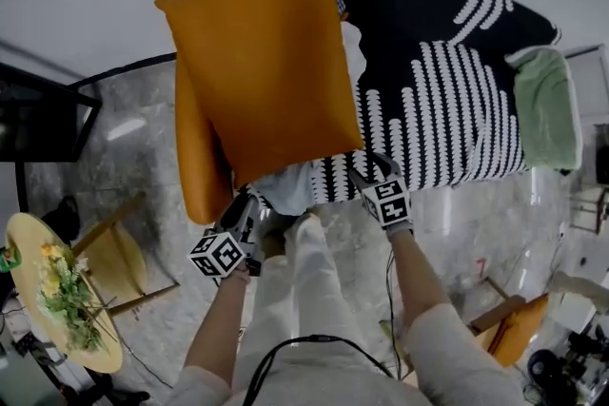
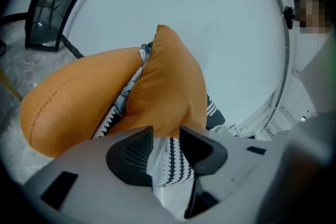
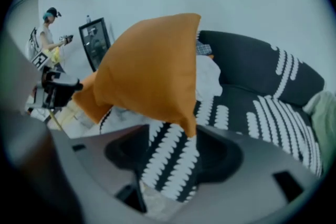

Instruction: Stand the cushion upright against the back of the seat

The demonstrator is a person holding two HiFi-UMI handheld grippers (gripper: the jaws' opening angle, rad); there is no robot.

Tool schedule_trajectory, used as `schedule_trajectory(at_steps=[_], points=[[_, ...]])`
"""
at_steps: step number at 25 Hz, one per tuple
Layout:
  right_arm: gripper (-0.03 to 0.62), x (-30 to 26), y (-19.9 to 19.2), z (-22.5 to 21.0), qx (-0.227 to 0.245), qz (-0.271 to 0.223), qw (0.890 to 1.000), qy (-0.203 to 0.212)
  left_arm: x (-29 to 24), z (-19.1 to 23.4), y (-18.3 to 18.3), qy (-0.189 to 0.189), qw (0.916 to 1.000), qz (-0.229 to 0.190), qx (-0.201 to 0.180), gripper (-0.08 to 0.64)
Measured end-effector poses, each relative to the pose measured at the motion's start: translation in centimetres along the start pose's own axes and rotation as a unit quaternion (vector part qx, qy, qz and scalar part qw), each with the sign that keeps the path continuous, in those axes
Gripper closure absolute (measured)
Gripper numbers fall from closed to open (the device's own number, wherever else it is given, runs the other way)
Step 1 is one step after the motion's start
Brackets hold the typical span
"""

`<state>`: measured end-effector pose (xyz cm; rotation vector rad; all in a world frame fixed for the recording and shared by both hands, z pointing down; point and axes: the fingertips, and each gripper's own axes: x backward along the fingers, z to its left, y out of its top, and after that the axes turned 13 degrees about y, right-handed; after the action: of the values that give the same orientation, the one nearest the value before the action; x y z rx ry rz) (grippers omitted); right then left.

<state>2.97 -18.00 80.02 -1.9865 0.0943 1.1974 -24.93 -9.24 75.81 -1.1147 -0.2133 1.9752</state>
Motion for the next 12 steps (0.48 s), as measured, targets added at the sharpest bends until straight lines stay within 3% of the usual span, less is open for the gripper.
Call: schedule_trajectory(at_steps=[5, 10, 11, 12], points=[[0.327, -3.3, -0.3, -2.1, 0.04, 0.039, 0.998, 0.007, -0.8, 2.2, -1.7, 0.017, 0.9994, 0.011, 0.026, 0.402], [0.33, -5.2, 0.4, -3.1, 0.114, 0.069, 0.991, 0.004, -0.8, 2.7, -3.2, 0.022, 0.9996, 0.014, 0.004, 0.402], [0.367, -5.0, 1.1, -3.2, 0.127, 0.061, 0.99, -0.004, -0.8, 2.7, -3.3, 0.019, 0.9997, 0.015, 0.001, 0.399], [0.471, -4.7, 1.7, -3.1, 0.133, 0.048, 0.99, -0.008, -0.7, 2.6, -3.4, 0.018, 0.9997, 0.015, -0.004, 0.396]])
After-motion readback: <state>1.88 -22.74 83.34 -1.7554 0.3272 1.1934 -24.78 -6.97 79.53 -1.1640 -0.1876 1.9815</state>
